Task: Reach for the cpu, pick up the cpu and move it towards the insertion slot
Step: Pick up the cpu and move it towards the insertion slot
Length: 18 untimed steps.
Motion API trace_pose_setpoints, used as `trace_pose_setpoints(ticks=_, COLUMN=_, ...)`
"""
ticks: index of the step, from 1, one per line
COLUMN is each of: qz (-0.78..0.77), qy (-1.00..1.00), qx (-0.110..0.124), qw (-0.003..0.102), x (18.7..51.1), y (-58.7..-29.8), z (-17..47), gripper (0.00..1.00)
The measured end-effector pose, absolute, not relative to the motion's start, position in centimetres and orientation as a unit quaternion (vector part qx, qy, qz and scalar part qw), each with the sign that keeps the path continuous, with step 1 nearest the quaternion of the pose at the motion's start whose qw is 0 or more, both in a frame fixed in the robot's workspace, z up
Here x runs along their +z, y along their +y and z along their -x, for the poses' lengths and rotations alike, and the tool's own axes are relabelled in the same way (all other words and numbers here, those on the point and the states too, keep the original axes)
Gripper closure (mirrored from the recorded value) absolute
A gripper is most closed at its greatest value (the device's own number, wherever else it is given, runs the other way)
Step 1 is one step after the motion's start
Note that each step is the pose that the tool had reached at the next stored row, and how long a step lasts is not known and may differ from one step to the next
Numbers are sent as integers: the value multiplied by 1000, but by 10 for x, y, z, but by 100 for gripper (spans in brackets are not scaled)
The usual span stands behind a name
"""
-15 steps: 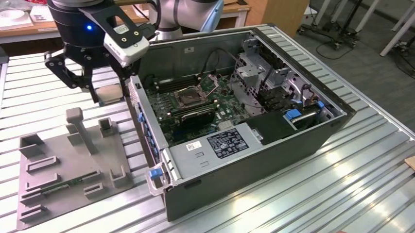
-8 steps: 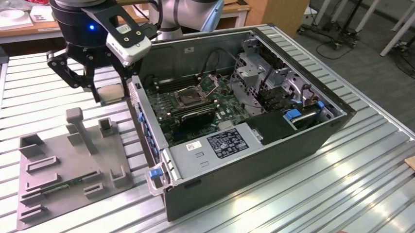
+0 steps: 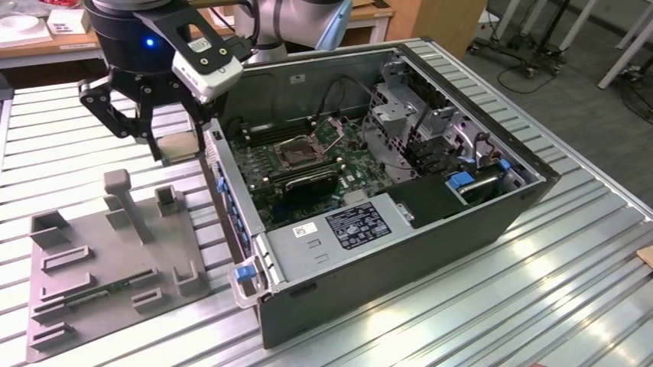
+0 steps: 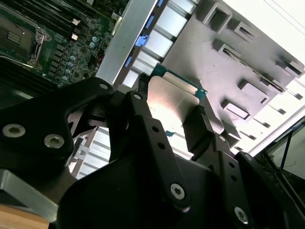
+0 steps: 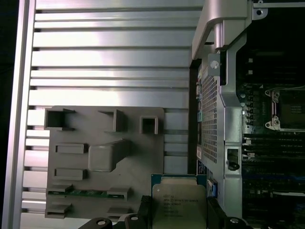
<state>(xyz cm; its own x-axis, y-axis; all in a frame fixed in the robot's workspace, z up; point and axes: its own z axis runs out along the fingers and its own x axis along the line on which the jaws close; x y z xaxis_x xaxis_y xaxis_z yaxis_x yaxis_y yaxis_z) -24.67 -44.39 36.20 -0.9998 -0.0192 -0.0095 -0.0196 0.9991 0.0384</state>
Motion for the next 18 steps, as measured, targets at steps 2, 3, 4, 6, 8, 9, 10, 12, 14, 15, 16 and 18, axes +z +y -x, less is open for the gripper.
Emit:
trace_pose_setpoints(ticks=2, qz=10, qy=1000, qx=19, qw=5, x=362, y=-444, z=245, gripper=46)
trace_pose_setpoints(ticks=3, qz=10, qy=1000, qx=19, qw=5, x=362, y=-444, z=245, gripper=46)
trace_pose_setpoints(ticks=4, qz=10, qy=1000, qx=19, qw=5, x=362, y=-444, z=244, gripper=46)
trace_pose_setpoints(ticks=6, qz=10, qy=1000, qx=19, qw=5, x=362, y=-444, z=243, gripper=46)
trace_pose_setpoints(ticks=8, qz=10, qy=1000, qx=19, qw=5, x=362, y=-444, z=242, gripper=46)
trace_pose_setpoints(ticks=9, qz=10, qy=1000, qx=19, qw=5, x=362, y=-444, z=241, gripper=46)
trace_pose_setpoints(ticks=10, qz=10, qy=1000, qx=19, qw=5, x=362, y=-444, z=240, gripper=46)
trace_pose_setpoints(ticks=12, qz=10, qy=1000, qx=19, qw=5, x=362, y=-444, z=239, gripper=46)
trace_pose_setpoints(ticks=14, qz=10, qy=1000, qx=19, qw=5, x=362, y=-444, z=238, gripper=46)
trace_pose_setpoints(ticks=15, qz=10, qy=1000, qx=19, qw=5, x=362, y=-444, z=238, gripper=46)
trace_pose_setpoints(ticks=16, qz=10, qy=1000, qx=19, qw=5, x=362, y=-444, z=237, gripper=46)
trace_pose_setpoints(ticks=18, qz=10, qy=1000, qx=19, qw=5, x=362, y=-444, z=236, gripper=46)
